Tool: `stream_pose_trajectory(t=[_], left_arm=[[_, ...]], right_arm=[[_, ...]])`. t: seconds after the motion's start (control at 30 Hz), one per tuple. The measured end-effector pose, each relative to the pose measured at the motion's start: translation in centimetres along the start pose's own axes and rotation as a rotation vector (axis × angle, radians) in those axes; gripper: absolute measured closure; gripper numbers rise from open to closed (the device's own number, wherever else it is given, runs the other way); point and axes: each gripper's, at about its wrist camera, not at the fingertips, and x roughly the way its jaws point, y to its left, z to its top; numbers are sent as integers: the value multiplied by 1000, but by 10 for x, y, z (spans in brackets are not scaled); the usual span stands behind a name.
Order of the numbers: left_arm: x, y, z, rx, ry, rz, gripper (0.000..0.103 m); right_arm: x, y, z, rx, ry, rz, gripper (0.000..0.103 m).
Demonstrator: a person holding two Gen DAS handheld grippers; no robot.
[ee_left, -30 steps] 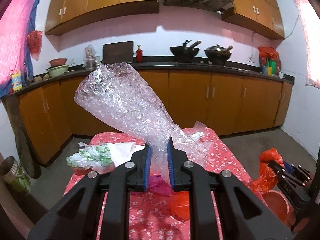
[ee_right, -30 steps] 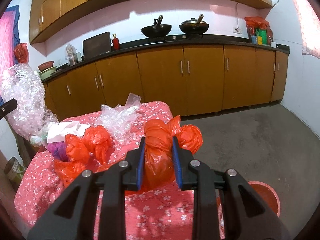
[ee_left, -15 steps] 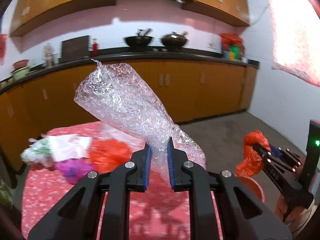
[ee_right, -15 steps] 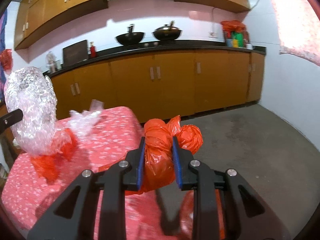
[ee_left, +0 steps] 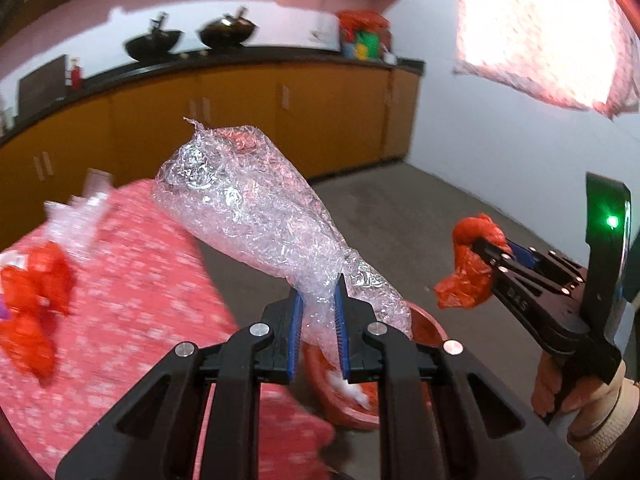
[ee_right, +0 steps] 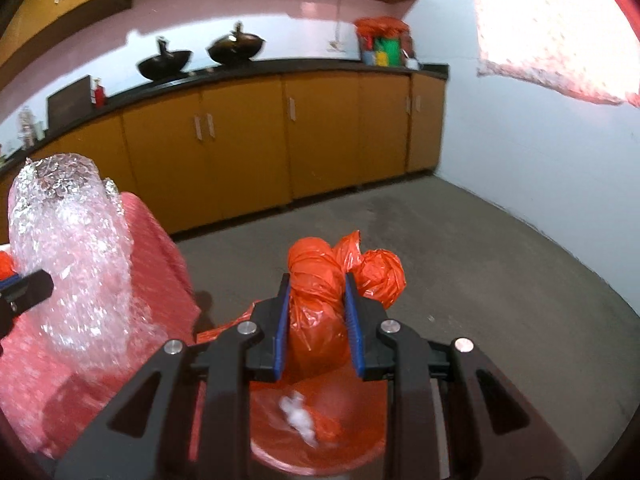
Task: Collect trash
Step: 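Carry both items to the orange basket and open both tools to drop them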
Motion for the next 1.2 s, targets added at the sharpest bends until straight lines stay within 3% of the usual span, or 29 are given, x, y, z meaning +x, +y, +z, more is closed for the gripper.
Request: stream_pose_trajectory(t=[0.27, 0.67, 1.2], left_arm=[[49, -44, -24, 71, 121, -32, 88], [100, -57, -41, 86, 246, -25, 88], [135, -58, -43, 82, 300, -30, 82]], right_arm=[[41, -30, -28, 36, 96, -7, 78], [101, -36, -46, 61, 192, 21, 78], [120, -40, -46, 114, 209, 80, 70]])
